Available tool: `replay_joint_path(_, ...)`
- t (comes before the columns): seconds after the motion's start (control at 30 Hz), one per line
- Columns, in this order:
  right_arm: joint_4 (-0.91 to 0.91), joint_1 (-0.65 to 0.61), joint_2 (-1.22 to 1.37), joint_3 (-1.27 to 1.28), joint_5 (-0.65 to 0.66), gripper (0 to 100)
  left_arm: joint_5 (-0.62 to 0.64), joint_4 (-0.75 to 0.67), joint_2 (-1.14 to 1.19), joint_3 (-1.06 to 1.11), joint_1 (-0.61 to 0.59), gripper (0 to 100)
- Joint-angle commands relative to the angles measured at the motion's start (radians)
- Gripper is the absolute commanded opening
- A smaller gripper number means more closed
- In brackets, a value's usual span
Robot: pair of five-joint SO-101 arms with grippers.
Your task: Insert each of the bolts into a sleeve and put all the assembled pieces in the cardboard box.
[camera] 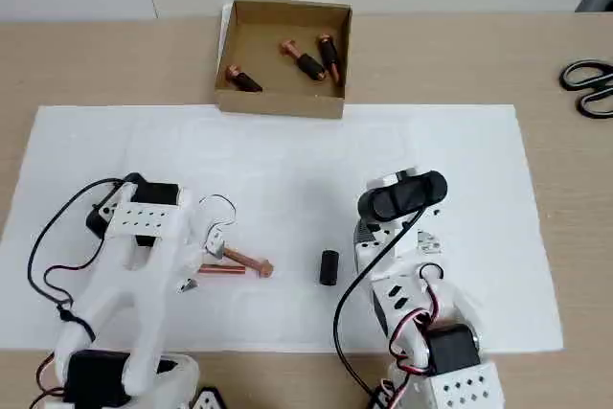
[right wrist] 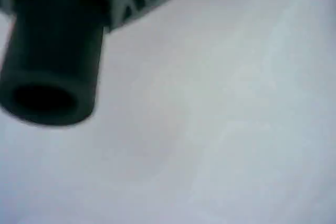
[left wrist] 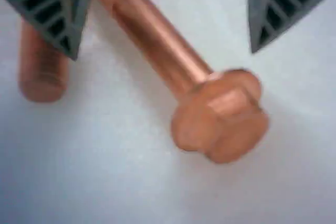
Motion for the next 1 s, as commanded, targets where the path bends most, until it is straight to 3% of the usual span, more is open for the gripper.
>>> replay_joint_path(0.0,-0.019,0.008,-0.016,-0.011,0.006,0.3,0.005,-0.014,0.000,0.002,0.000,16)
replay_joint_path(0.2,-0.019,0.008,-0.016,-0.015,0.006,0.3,0.002,-0.071,0.002,0.021,0.000,1)
replay_joint_path(0.37,-0.019,0.008,-0.016,-0.058,0.006,0.3,-0.077,-0.155,0.000,0.087,0.006,1)
replay_joint_path(0.57,-0.018,0.010,-0.016,-0.087,0.006,0.3,-0.092,-0.149,-0.008,0.047,0.006,1)
replay_joint_path(0.97,0.054,0.002,-0.016,-0.084,0.006,0.3,-0.040,0.232,-0.008,-0.421,0.006,1)
